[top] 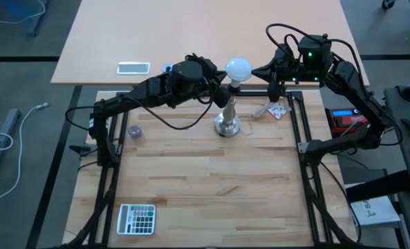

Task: Screw lightbulb
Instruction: Insert the light bulb into the lamp

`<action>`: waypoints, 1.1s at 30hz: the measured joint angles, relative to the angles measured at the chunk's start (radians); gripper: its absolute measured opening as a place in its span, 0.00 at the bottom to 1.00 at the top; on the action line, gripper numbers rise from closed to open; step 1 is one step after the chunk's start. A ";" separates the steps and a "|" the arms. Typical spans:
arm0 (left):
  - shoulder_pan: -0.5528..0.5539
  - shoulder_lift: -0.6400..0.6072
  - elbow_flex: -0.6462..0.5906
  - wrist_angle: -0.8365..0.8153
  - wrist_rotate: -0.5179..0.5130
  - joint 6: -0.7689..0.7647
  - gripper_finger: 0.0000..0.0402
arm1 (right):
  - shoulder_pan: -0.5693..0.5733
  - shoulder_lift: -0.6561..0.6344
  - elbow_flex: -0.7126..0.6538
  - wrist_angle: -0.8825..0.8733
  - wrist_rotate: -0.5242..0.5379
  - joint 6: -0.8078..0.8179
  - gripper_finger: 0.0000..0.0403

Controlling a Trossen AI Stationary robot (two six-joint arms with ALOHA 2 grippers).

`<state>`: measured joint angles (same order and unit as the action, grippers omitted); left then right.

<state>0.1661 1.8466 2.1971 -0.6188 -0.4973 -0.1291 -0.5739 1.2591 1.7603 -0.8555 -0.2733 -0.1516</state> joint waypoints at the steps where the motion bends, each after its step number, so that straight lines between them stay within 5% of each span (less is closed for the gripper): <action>1: 0.000 0.000 0.000 -0.001 0.000 0.000 0.05 | 0.000 0.000 0.000 0.000 0.000 0.000 0.00; 21: -0.015 -0.041 -0.003 -0.076 0.019 -0.021 0.05 | -0.078 -0.007 0.060 -0.003 0.006 -0.005 0.00; 25: -0.021 -0.041 -0.003 -0.086 0.095 -0.022 0.05 | -0.109 -0.008 0.040 -0.031 0.000 -0.001 0.00; 33: -0.020 -0.034 -0.045 -0.065 0.124 -0.048 0.05 | -0.168 -0.010 -0.056 0.008 -0.140 0.066 0.00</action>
<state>0.1463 1.8122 2.1521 -0.6834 -0.3736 -0.1770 -0.7418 1.2491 1.7040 -0.8476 -0.4138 -0.0861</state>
